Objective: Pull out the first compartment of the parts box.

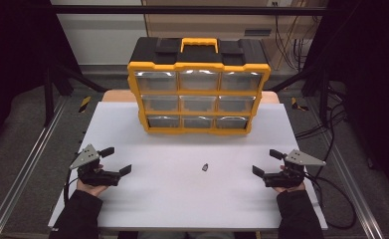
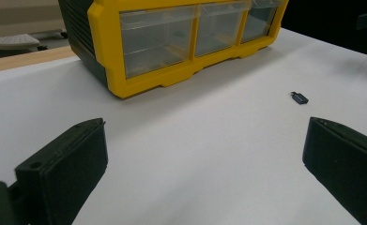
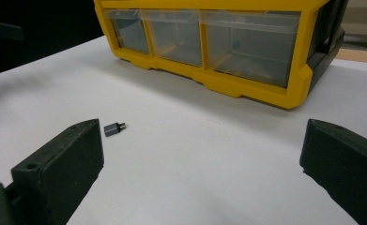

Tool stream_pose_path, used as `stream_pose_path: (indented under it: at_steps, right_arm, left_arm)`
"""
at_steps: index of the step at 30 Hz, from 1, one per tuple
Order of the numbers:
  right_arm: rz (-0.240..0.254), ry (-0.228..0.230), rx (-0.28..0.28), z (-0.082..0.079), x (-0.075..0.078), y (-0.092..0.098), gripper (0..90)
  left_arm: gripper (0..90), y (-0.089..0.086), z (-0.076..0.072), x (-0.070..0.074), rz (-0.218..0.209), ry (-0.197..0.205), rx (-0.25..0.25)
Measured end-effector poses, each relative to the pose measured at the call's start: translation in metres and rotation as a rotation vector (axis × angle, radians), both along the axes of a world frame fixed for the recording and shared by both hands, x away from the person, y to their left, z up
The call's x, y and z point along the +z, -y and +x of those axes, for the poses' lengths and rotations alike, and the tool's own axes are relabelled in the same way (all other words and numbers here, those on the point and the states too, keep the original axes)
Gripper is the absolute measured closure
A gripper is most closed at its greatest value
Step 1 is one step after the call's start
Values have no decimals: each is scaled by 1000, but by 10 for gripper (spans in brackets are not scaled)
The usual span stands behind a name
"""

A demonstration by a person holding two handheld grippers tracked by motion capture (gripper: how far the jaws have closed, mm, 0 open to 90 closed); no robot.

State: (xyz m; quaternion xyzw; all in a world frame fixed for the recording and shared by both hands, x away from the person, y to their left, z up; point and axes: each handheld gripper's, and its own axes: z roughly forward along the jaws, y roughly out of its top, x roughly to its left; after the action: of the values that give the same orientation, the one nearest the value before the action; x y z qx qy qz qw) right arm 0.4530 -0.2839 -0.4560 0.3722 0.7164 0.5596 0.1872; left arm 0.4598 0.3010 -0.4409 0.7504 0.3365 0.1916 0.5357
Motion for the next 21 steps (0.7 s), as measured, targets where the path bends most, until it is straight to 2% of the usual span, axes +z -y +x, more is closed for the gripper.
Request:
stream_pose_path:
  at_steps: [14,21]
  right_arm:
    - [-7,0,9,1,0,-2,5]
    - [-18,-2,18,1,-1,-3,5]
  left_arm:
    - [0,0,1,2,15,-5,11]
    - [0,3,0,12,20,15,23]
